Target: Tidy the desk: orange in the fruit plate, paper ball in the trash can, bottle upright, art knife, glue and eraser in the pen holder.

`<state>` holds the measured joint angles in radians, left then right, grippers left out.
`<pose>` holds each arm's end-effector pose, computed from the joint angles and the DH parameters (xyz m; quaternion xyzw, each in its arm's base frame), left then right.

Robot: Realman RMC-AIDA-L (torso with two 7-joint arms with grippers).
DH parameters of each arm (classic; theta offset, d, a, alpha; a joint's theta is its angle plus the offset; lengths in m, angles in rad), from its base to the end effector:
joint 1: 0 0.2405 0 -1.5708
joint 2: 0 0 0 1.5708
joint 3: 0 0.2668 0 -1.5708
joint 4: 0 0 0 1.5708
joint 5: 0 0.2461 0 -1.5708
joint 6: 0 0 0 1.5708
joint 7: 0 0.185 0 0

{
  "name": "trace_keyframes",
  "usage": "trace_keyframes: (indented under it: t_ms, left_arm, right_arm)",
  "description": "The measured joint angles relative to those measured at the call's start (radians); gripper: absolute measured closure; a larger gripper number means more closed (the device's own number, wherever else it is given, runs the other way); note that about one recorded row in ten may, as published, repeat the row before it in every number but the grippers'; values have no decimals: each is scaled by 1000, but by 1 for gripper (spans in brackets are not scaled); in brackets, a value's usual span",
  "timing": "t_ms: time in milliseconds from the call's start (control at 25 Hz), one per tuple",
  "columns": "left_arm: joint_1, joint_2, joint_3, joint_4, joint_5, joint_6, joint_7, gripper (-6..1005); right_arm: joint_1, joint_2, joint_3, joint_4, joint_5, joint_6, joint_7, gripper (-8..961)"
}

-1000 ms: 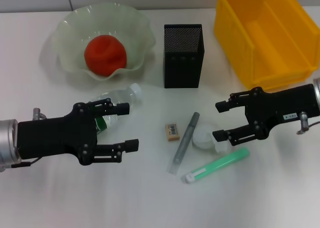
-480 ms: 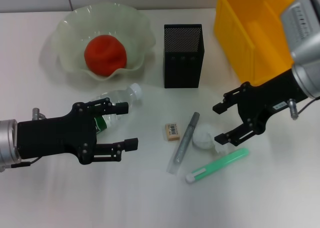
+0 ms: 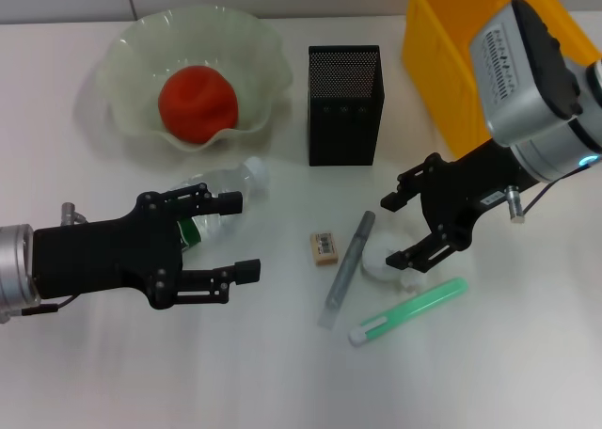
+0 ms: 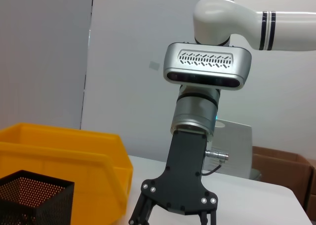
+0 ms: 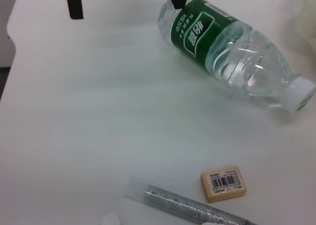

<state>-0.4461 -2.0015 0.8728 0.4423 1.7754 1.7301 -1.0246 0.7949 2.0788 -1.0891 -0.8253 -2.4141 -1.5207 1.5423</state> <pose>-0.2859 0.3144 -0.0492 -0.9409 -0.1096 -0.3124 0.0717 0.2089 0.4132 -0.0799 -0.9967 0.0156 -0.0796 0.0050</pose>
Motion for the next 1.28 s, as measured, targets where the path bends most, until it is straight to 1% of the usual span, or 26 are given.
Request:
trace_keyframes:
  t_ms: [200, 520, 800, 1000, 1120, 1280]
  left_arm:
    - [0, 0, 0, -2, -1, -2, -4, 167]
    - [0, -1, -2, 4, -2, -2, -7, 167]
    - [1, 0, -9, 5, -4, 0, -8, 167]
    - [1, 0, -11, 5, -4, 0, -10, 167]
    - [1, 0, -11, 5, -4, 0, -10, 167]
    - [1, 0, -11, 2, -4, 0, -10, 168]
  right_arm:
    - [9, 2, -18, 29, 8, 12, 0, 206]
    - [21, 5, -74, 79, 10, 59, 0, 208]
    - [20, 6, -80, 83, 11, 68, 3, 210]
    - [15, 6, -78, 69, 10, 62, 17, 417]
    - [4, 5, -71, 45, 14, 46, 27, 425]
    - [-31, 2, -60, 0, 56, 19, 30, 437]
